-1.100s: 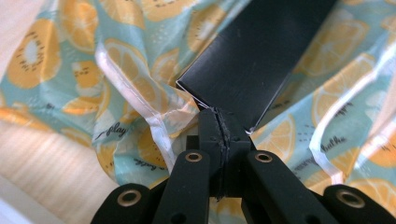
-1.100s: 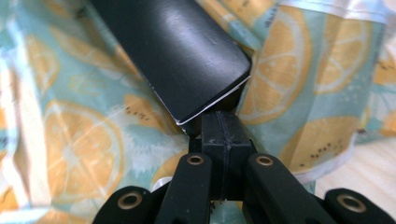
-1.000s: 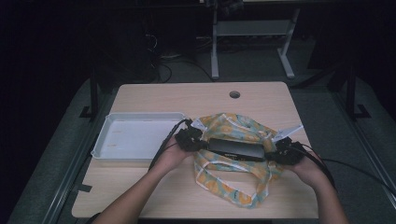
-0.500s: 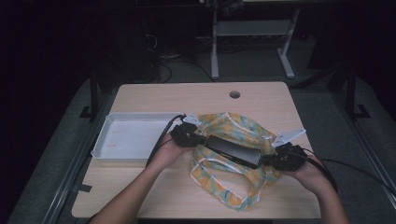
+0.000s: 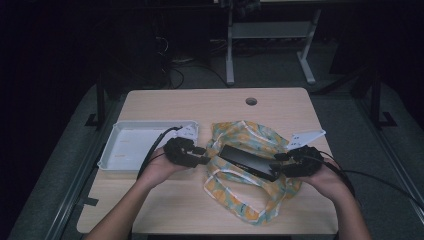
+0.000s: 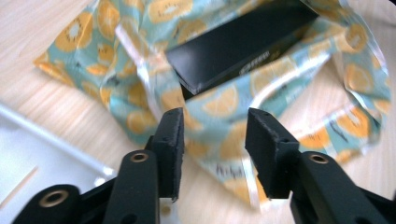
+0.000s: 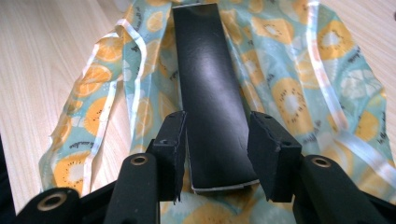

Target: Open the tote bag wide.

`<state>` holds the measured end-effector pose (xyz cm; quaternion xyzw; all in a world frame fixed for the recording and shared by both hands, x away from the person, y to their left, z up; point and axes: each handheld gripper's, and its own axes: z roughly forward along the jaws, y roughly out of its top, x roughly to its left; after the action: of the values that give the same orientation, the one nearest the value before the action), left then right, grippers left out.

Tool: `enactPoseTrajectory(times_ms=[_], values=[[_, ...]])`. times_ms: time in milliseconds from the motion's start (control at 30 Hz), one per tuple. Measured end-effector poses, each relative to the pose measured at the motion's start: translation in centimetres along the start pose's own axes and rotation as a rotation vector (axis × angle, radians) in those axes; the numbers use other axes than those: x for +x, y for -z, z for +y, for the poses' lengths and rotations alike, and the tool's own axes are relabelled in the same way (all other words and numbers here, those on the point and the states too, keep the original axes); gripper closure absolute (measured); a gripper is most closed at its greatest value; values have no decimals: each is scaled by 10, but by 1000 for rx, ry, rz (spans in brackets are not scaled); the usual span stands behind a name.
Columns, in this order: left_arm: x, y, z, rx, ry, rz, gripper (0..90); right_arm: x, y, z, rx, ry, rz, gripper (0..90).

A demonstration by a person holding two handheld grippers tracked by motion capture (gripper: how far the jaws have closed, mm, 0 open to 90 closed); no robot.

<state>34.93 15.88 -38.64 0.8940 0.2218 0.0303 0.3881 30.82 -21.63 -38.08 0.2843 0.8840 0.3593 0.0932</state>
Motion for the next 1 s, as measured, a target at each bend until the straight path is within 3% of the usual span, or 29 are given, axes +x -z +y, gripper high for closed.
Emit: enactPoseTrajectory(times_ms=[233,433,567,700,767,1000], values=[[0,20,-24,9,-10,8,465,0,-7,13,3,31,7,544],[-8,33,-44,19,-21,28,383,-9,-19,25,7,43,51,514],[-11,39,-58,26,-13,38,348,-10,-32,31,47,64,72,499],[-15,46,-70,39,-2,75,305,-9,-45,31,103,108,87,473],[-17,50,-75,35,5,81,285,-7,-48,31,114,127,76,470],[-18,61,-92,38,-2,121,237,-13,-49,30,119,89,83,437]])
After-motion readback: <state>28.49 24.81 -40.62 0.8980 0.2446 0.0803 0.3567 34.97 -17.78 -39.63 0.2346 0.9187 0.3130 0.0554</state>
